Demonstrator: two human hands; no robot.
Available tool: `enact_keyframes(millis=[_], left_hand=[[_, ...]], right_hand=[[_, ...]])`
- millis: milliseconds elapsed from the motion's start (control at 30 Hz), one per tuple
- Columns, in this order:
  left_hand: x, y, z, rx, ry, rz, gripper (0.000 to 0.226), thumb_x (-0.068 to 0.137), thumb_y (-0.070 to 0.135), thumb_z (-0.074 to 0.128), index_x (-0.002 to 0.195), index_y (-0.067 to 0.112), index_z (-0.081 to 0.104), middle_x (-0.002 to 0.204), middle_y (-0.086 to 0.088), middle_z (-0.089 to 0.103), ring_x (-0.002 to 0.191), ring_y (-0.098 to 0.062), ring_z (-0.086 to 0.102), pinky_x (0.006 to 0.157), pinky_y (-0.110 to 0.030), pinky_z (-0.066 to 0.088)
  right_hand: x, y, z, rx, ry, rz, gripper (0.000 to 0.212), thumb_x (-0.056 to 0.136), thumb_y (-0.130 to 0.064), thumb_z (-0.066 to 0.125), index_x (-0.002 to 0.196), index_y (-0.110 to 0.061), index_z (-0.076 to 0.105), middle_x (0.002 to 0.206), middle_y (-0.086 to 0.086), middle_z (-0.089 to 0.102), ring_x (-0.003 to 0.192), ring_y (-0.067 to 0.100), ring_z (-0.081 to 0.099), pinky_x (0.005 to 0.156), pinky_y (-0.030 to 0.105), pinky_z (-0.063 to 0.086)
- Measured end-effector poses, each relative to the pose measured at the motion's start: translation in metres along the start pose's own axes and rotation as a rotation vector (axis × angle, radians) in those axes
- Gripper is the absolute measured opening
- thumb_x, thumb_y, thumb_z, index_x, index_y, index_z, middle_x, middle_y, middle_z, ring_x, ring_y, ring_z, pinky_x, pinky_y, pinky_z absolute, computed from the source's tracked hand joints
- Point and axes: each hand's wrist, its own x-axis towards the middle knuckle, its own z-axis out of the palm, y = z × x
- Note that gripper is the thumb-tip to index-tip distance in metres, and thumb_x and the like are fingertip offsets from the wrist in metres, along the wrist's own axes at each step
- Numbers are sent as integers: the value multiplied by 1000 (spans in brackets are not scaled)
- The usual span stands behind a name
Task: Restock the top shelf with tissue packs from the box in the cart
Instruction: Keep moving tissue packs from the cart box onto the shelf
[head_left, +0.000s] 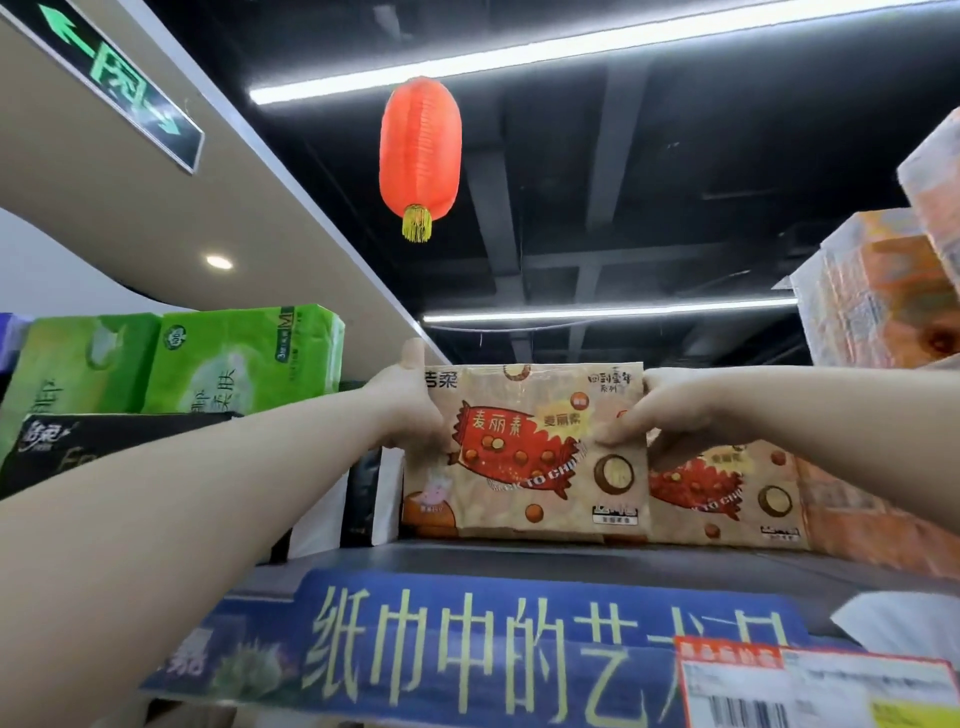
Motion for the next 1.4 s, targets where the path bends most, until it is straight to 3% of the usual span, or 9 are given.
enact_keyframes(millis=[100, 333, 400, 500, 567, 633, 700, 900, 1400], left_hand=[[9, -5, 3, 167, 4, 59, 71, 75, 18, 72, 133, 19, 31, 104, -4, 51, 93, -24, 54, 81, -33, 51], [26, -17, 12, 782, 6, 135, 78, 69, 56, 72, 131, 20, 40, 127, -5, 43, 119, -26, 46, 91, -38, 43], [30, -17, 13, 832, 18, 180, 80, 69, 59, 70, 133, 22, 39, 129, -3, 46, 122, -26, 45, 94, -39, 41], [31, -17, 9, 874, 25, 254, 84, 66, 64, 70, 134, 27, 37, 131, 0, 48, 123, -24, 44, 97, -39, 37], [31, -17, 10, 915, 51, 285, 78, 68, 63, 69, 130, 25, 40, 129, 1, 50, 122, -23, 44, 97, -38, 35], [32, -17, 12, 949, 82, 303, 73, 70, 63, 67, 126, 24, 41, 128, 1, 51, 121, -22, 44, 97, -37, 33], [34, -16, 15, 977, 98, 299, 70, 71, 63, 66, 124, 24, 42, 127, 1, 51, 120, -22, 44, 97, -37, 32], [41, -18, 28, 973, 123, 297, 54, 80, 50, 59, 122, 21, 42, 127, -2, 51, 119, -23, 46, 96, -38, 34], [60, -16, 39, 1120, 101, 346, 65, 77, 61, 61, 122, 18, 43, 126, -1, 54, 119, -22, 48, 95, -35, 33]], right_hand=[[12, 2, 6, 8, -3, 23, 29, 82, -27, 71, 107, -18, 61, 100, 5, 73, 89, 22, 70, 74, 31, 57], [26, -1, 18, -122, -29, 61, 42, 78, -34, 74, 114, -22, 56, 106, 2, 66, 100, 23, 64, 77, 31, 55], [27, -4, 19, -136, -20, 69, 69, 75, -31, 78, 133, -17, 43, 114, 4, 61, 108, 27, 60, 81, 36, 53], [27, -4, 18, -197, 99, -23, 113, 70, -27, 82, 150, -32, 3, 149, 6, 35, 131, 31, 42, 95, 44, 46], [27, -3, 18, -292, 106, -118, 104, 71, -26, 81, 149, -31, 14, 144, -1, 41, 133, 24, 40, 99, 35, 42], [31, -1, 17, -352, 116, -178, 76, 70, -27, 82, 132, -32, 40, 118, -10, 57, 118, 15, 55, 85, 22, 46], [34, 0, 18, -391, 155, -207, 63, 68, -31, 83, 120, -30, 48, 106, -13, 60, 105, 12, 59, 82, 21, 47], [46, 5, 24, -485, 218, -225, 79, 71, -33, 80, 138, -29, 37, 128, -5, 54, 118, 17, 52, 98, 33, 45], [70, 9, 27, -669, 275, -222, 74, 71, -47, 77, 133, -29, 41, 122, -6, 57, 111, 17, 54, 90, 34, 49]])
